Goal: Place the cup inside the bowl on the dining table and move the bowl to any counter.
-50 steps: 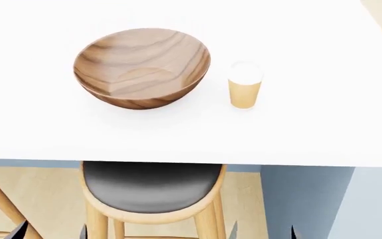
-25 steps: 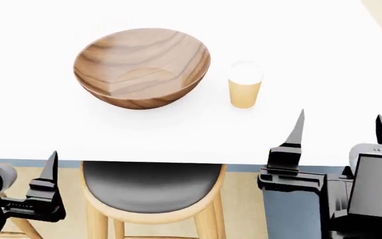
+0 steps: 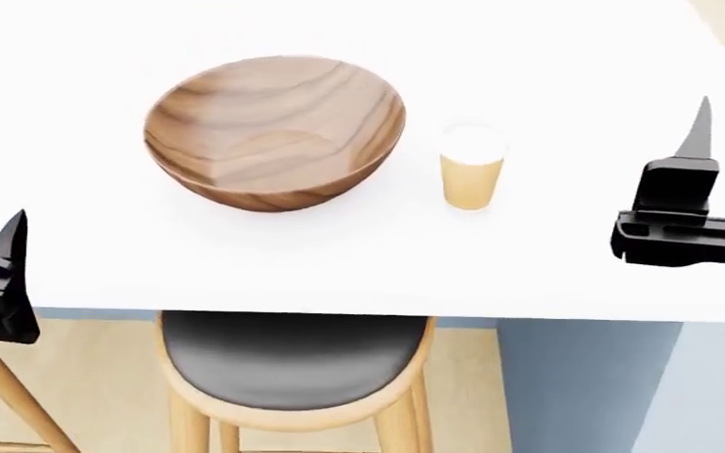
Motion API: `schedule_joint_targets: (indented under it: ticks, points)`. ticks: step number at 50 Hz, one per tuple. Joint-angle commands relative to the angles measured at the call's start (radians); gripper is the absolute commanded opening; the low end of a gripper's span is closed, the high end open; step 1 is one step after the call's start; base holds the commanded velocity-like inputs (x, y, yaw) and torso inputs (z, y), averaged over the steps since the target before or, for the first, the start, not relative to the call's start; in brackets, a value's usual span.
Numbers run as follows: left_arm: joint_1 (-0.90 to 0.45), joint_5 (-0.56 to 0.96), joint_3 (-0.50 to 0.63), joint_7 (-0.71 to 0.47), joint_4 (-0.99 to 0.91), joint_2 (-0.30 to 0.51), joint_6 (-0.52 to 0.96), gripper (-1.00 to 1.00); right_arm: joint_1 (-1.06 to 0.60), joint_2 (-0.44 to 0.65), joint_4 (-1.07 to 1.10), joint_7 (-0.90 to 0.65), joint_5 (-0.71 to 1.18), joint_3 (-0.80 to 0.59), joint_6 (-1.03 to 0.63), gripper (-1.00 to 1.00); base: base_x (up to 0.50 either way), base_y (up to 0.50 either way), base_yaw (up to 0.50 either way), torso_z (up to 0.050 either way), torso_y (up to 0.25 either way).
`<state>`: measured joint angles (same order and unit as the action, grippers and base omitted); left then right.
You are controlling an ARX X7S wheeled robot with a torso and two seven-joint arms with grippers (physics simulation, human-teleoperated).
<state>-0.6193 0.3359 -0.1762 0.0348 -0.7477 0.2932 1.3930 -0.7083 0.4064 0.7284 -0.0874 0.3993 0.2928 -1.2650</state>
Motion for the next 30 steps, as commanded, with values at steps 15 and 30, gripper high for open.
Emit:
schedule_joint_targets:
  ticks: [15, 30]
  points:
    - [-0.025, 0.023, -0.025, 0.013, 0.012, 0.019, 0.021, 1.0, -0.027, 0.05, 0.039, 0.008, 0.035, 0.032, -0.092, 1.0, 0.44, 0.14, 0.0, 0.0, 0.0]
    - [-0.028, 0.036, -0.036, 0.014, 0.004, 0.032, 0.034, 1.0, -0.01, 0.044, 0.033, 0.013, 0.049, 0.02, -0.087, 1.0, 0.5, 0.02, 0.0, 0.0, 0.001]
